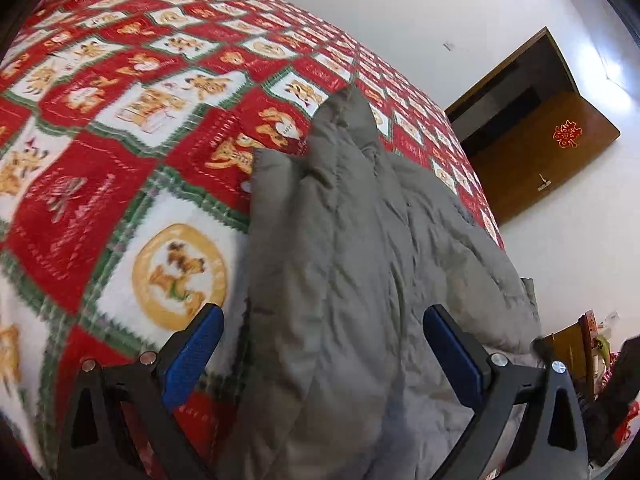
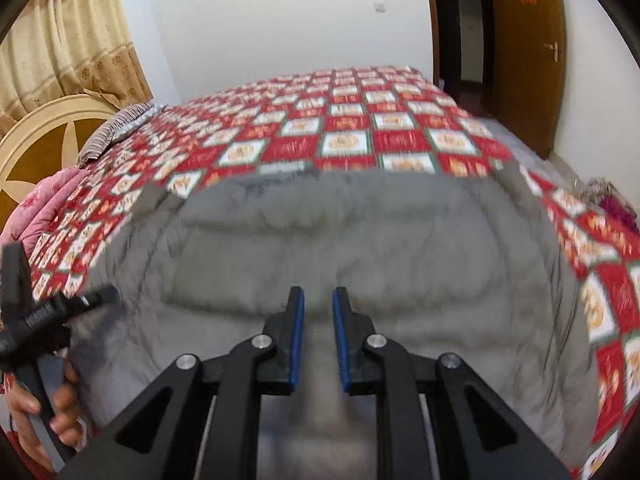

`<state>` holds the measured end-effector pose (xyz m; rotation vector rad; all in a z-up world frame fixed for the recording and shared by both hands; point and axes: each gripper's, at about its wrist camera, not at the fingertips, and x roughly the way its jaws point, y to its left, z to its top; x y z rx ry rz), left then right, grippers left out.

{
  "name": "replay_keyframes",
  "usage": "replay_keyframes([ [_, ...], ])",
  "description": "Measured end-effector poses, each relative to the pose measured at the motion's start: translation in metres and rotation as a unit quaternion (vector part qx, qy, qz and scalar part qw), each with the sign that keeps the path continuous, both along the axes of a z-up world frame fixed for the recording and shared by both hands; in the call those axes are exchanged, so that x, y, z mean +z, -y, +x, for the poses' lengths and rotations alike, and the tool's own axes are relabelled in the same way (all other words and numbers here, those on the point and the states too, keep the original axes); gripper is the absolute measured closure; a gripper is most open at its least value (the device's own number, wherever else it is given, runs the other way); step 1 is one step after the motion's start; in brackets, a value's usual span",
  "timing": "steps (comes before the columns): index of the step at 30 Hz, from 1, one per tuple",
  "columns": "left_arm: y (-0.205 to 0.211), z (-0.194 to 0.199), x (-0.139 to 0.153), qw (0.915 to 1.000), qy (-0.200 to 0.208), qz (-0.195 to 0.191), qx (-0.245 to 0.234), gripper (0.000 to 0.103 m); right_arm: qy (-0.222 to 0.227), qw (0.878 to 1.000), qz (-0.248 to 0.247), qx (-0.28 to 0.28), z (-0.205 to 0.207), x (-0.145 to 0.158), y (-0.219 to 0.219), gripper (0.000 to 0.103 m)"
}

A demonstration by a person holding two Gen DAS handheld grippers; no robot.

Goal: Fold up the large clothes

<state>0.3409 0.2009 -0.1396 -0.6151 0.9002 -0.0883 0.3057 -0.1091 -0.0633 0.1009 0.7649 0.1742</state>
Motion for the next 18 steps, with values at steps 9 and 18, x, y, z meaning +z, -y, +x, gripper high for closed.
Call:
replay_keyframes([
  [9, 0.007, -0.006, -0.004, 0.9984, 0.047, -0.027, -0.012, 0.003, -0.046, 0.998, 0.031, 0.003, 0.054, -0.062, -0.024, 0.079],
  [18, 0.018, 0.002, -0.005, 0.9942, 0.068, -0.081, -0.02, 0.026, -0.046, 0.997, 0.055, -0.001, 0.059, -0.075, -0.017, 0.083],
])
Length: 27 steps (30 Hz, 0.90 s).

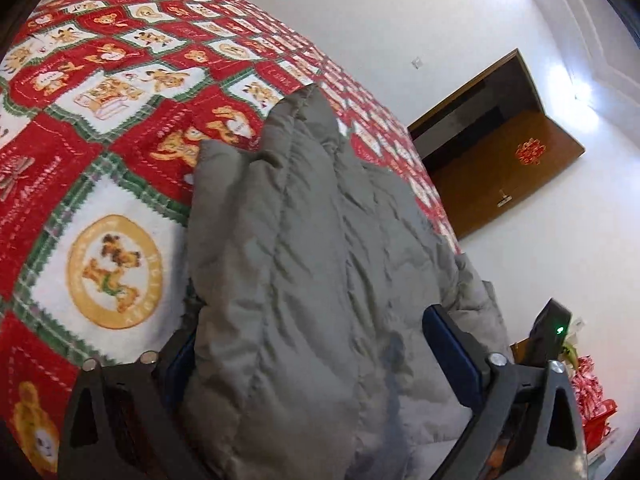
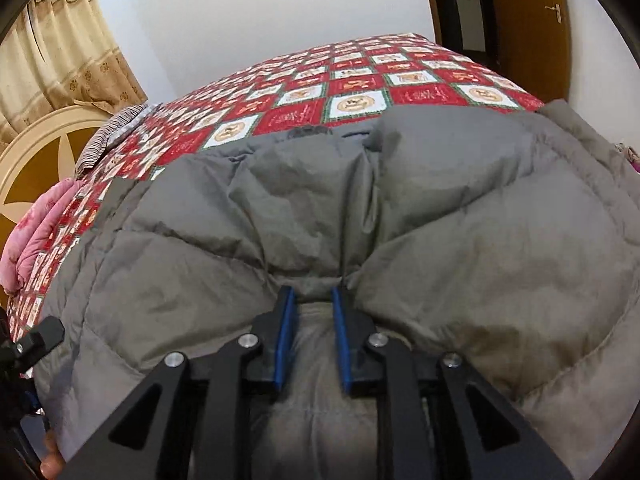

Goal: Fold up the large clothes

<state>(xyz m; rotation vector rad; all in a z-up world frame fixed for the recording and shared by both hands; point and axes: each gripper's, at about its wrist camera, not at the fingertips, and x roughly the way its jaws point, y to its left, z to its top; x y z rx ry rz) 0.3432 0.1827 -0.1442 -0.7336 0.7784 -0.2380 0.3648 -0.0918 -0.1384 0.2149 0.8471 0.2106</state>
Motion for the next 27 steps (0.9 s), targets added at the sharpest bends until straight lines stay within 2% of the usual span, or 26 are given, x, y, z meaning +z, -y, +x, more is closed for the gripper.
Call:
replay_keyframes([
  [2, 0.003, 0.007, -0.006, 0.9992, -0.015, -0.034, -0.013, 0.052, 0.0, 1.0, 0.006, 0.0, 0.0, 0.0, 0.002, 0.083],
  [5, 0.002, 0.002, -0.007, 0.9985, -0.01, -0.053, -0.013, 0.063, -0.002, 1.0, 0.017, 0.001, 0.002, -0.001, 0.005, 0.083],
  [6, 0.003, 0.001, -0.005, 0.9983, -0.005, -0.055, -0.016, 0.069, -0.002, 1.0, 0.02, -0.001, 0.002, -0.001, 0.005, 0.083],
  [9, 0.003, -0.004, 0.008, 0.9968, 0.02, -0.074, -0.022, 0.077, -0.004, 1.0, 0.021, 0.0, 0.003, -0.002, 0.004, 0.083],
  [11, 0.005, -0.007, 0.023, 0.995, 0.042, -0.086, -0.03, 0.079, -0.005, 1.0, 0.024, 0.0, 0.003, -0.002, 0.005, 0.083],
  [13, 0.01, -0.008, 0.036, 0.9944, 0.055, -0.082, -0.037, 0.08, -0.011, 0.999, 0.038, -0.001, 0.004, -0.002, 0.009, 0.083],
  [18, 0.024, -0.018, 0.073, 0.9913, 0.093, -0.066, -0.066, 0.082, -0.037, 0.993, 0.11, -0.019, -0.003, -0.006, 0.013, 0.083],
  [21, 0.027, -0.035, 0.101, 0.9871, 0.13, -0.049, -0.08, 0.082, -0.049, 0.988, 0.149, -0.014, -0.014, -0.008, -0.007, 0.082],
  [25, 0.03, -0.057, 0.123, 0.985, 0.148, 0.011, -0.088, 0.082, -0.079, 0.969, 0.231, 0.035, -0.029, -0.017, -0.062, 0.082],
  [27, 0.035, -0.063, 0.127, 0.9837, 0.146, 0.062, -0.084, 0.082, -0.085, 0.961, 0.256, 0.064, -0.033, -0.021, -0.086, 0.083],
])
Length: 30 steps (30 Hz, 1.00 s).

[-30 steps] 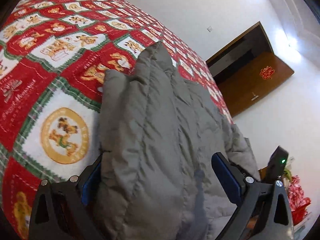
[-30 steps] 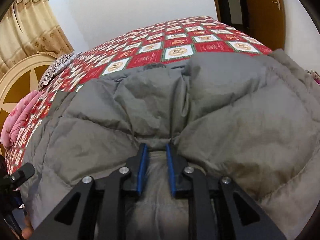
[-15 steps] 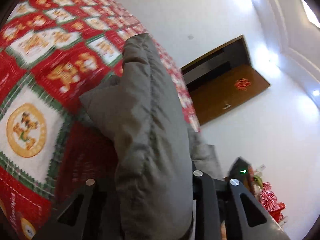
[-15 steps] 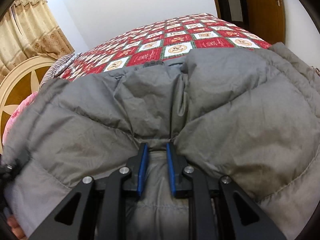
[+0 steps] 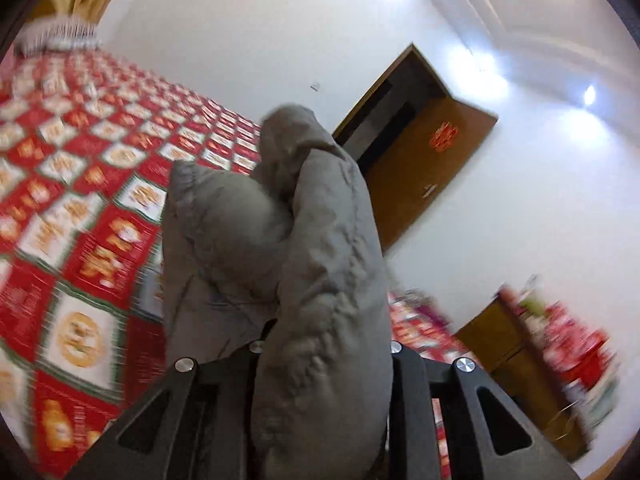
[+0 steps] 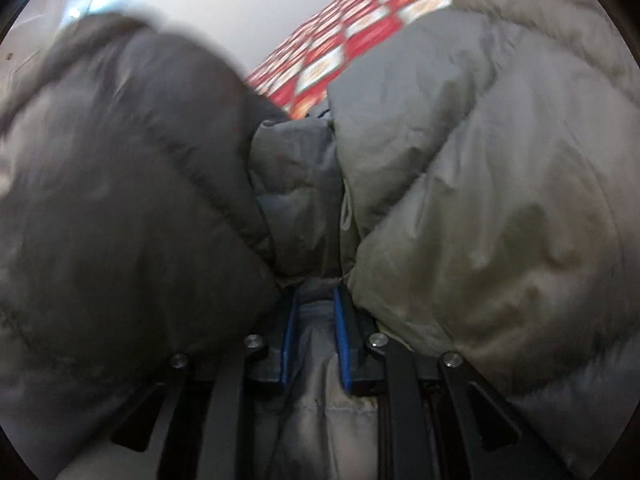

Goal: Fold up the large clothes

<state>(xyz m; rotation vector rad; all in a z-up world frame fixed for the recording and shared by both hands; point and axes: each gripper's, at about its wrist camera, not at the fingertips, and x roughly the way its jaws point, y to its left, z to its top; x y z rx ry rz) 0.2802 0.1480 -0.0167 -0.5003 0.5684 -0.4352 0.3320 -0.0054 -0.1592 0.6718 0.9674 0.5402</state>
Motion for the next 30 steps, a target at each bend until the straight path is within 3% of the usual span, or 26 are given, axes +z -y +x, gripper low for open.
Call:
replay_keyframes([
  [3, 0.009, -0.004, -0.003, 0.9983, -0.007, 0.056, 0.015, 0.082, 0.0, 0.999, -0.006, 0.047, 0.006, -0.001, -0.021, 0.083],
  [7, 0.019, -0.003, 0.004, 0.996, 0.001, 0.088, 0.016, 0.082, -0.024, 0.996, -0.004, 0.085, 0.016, 0.014, -0.002, 0.081],
  [10, 0.048, 0.002, 0.008, 0.9893, 0.005, 0.145, 0.013, 0.082, 0.027, 0.996, -0.044, 0.066, 0.007, 0.045, 0.039, 0.079],
  [13, 0.082, 0.003, -0.001, 0.9792, 0.007, 0.203, -0.004, 0.082, 0.044, 0.996, -0.069, 0.026, -0.004, 0.058, 0.092, 0.079],
  [17, 0.15, 0.004, -0.029, 0.9481, 0.018, 0.315, -0.041, 0.082, 0.044, 0.995, -0.086, -0.037, -0.019, 0.053, 0.158, 0.079],
  [19, 0.173, 0.005, -0.044, 0.9358, 0.012, 0.347, -0.059, 0.081, 0.037, 0.993, -0.089, -0.062, -0.024, 0.045, 0.182, 0.079],
  [23, 0.218, -0.001, -0.08, 0.9001, 0.027, 0.426, -0.085, 0.081, 0.022, 0.993, -0.072, -0.095, -0.03, 0.029, 0.215, 0.079],
  [27, 0.239, -0.004, -0.101, 0.8867, 0.032, 0.451, -0.098, 0.077, 0.013, 0.993, -0.063, -0.103, -0.032, 0.018, 0.234, 0.076],
  [30, 0.252, -0.01, -0.114, 0.8702, 0.043, 0.481, -0.1, 0.075, 0.008, 0.993, -0.058, -0.106, -0.032, 0.011, 0.237, 0.073],
])
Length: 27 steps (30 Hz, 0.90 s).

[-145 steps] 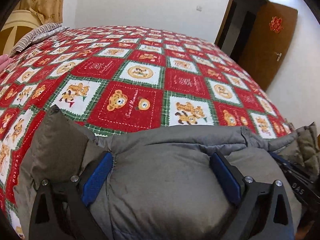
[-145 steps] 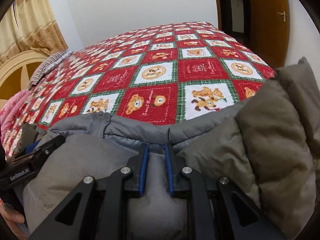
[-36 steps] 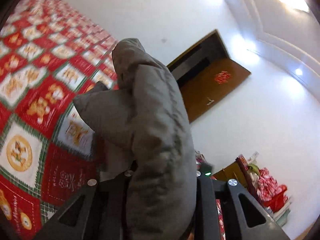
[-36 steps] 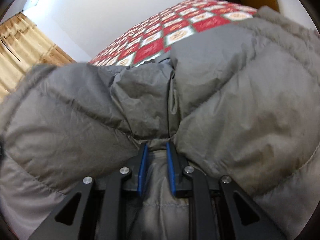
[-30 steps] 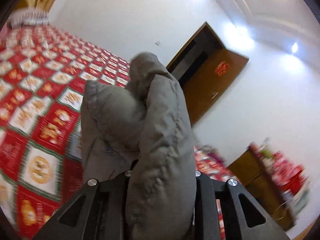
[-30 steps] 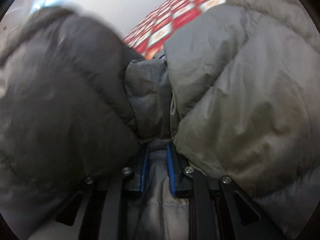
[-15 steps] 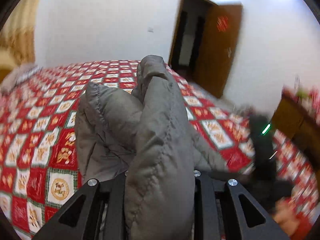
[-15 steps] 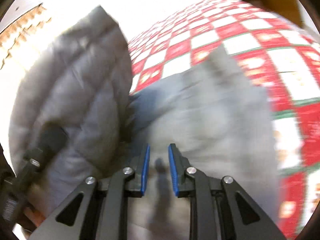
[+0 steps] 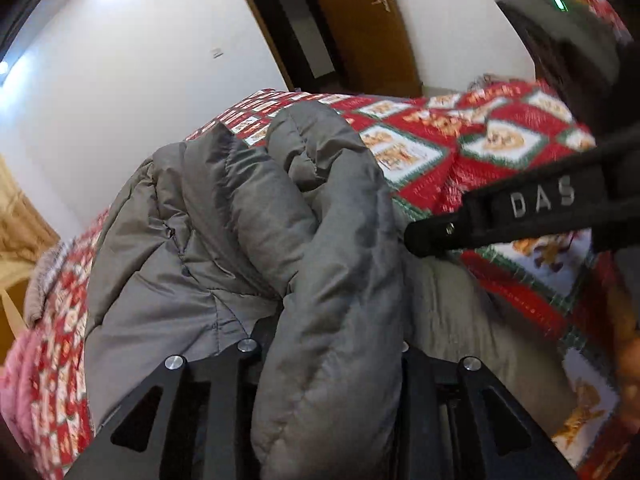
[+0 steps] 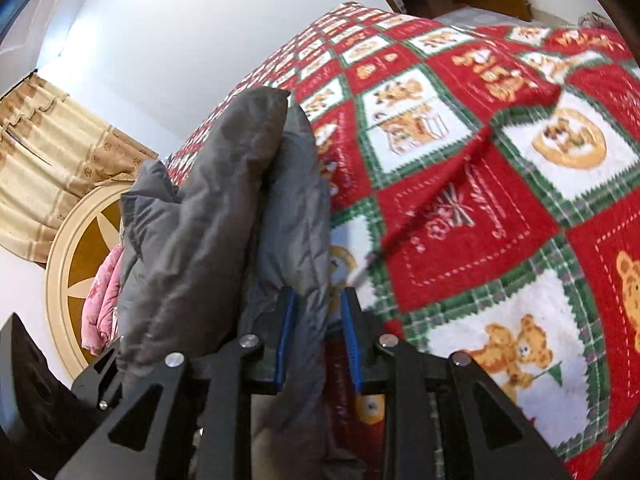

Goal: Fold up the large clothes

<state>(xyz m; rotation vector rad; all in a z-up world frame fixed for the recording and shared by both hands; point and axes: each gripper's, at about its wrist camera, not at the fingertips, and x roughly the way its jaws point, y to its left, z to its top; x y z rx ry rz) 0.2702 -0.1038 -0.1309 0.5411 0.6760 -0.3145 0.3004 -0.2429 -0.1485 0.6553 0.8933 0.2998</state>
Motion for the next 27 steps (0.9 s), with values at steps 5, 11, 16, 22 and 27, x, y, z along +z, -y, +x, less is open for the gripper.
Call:
replay_keyframes([
  [5, 0.011, -0.012, -0.016, 0.9987, 0.041, 0.032, 0.002, 0.075, 0.005, 1.0, -0.014, -0.014, -0.014, 0.007, 0.01, 0.071],
  [11, 0.002, -0.017, -0.017, 0.9986, 0.049, 0.023, -0.003, 0.075, 0.066, 0.998, -0.002, -0.001, -0.017, 0.056, 0.023, 0.046],
  [16, -0.005, -0.02, -0.012, 0.9989, 0.045, 0.01, -0.007, 0.075, 0.06, 0.994, -0.062, 0.065, 0.027, 0.059, -0.015, 0.089],
  [22, -0.011, -0.017, -0.003, 0.9994, 0.032, -0.007, -0.013, 0.075, 0.023, 0.989, -0.111, 0.091, 0.048, 0.013, -0.034, 0.091],
  [27, -0.028, -0.019, 0.018, 0.9985, -0.02, -0.045, -0.025, 0.065, 0.021, 0.989, -0.109, 0.098, 0.047, 0.001, -0.028, 0.095],
])
